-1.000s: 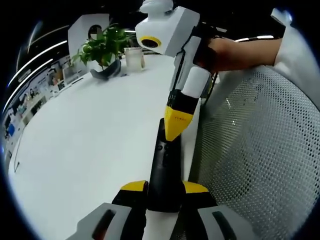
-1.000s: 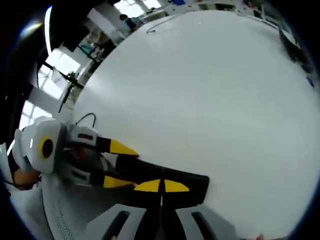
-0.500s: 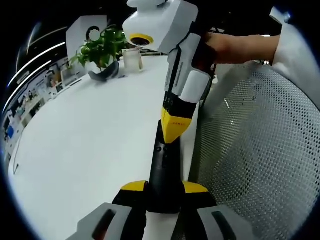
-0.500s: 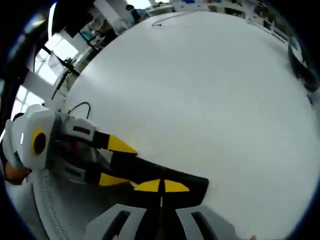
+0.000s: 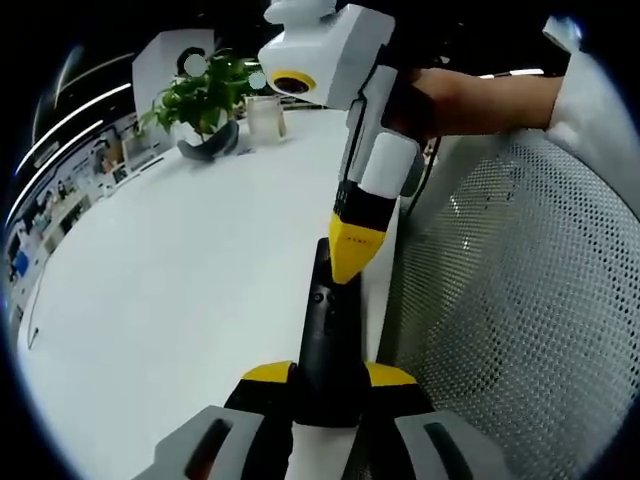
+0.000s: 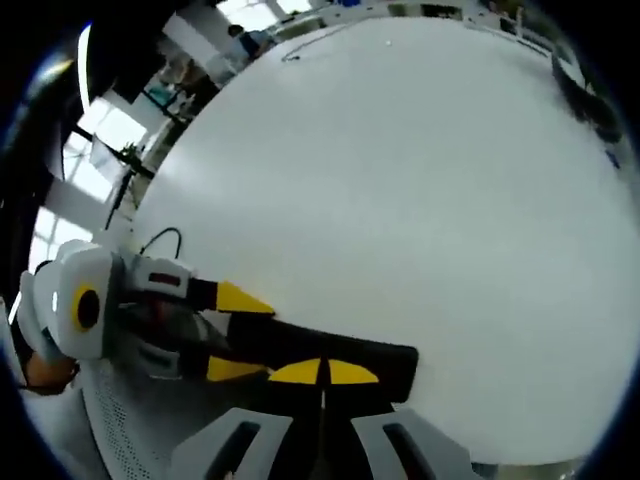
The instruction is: Press the specified remote control buttons in sequence, fully releasing each button before pressing the next.
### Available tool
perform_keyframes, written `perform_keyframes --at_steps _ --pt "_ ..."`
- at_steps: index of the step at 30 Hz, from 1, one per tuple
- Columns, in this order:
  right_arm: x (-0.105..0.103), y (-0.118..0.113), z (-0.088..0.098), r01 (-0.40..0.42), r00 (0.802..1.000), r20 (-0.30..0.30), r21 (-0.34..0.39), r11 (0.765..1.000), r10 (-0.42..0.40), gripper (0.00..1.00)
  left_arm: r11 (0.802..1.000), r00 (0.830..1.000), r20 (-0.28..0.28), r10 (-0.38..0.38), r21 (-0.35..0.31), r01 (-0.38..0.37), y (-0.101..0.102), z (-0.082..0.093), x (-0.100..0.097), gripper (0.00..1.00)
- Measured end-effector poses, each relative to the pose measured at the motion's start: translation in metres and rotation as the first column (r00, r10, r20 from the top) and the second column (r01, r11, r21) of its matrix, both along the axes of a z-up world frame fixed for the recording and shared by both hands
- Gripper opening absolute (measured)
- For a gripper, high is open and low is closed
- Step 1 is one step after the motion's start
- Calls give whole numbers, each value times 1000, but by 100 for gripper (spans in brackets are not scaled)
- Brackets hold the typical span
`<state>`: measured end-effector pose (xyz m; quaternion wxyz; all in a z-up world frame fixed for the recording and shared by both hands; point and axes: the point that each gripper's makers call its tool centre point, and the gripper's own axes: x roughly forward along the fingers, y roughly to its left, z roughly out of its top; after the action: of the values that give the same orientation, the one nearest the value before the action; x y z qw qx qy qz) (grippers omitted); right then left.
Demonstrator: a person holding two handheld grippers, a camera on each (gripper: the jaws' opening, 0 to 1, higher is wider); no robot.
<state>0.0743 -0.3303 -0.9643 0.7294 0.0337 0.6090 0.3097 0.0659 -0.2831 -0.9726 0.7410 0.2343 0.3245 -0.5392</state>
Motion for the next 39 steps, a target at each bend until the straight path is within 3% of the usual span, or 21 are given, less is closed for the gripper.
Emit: perform_keyframes --at_steps 6,21,31,39 --pt "-4 -7 -1 -16 1000 2 -53 998 17 0 1000 1000 1 1 1 -1 0 0 0 25" --pt "-3 -10 -3 -8 1000 -8 -67 998 7 0 1000 1000 2 -1 -2 1 0 0 0 25" --pt "-4 -8 -6 -101 994 -55 -178 979 93 0 1000 1000 3 -7 -7 7 0 0 0 25" --pt "-4 -11 -6 -81 996 -44 -162 983 75 0 1000 1000 5 -14 -7 14 -1 1 0 25"
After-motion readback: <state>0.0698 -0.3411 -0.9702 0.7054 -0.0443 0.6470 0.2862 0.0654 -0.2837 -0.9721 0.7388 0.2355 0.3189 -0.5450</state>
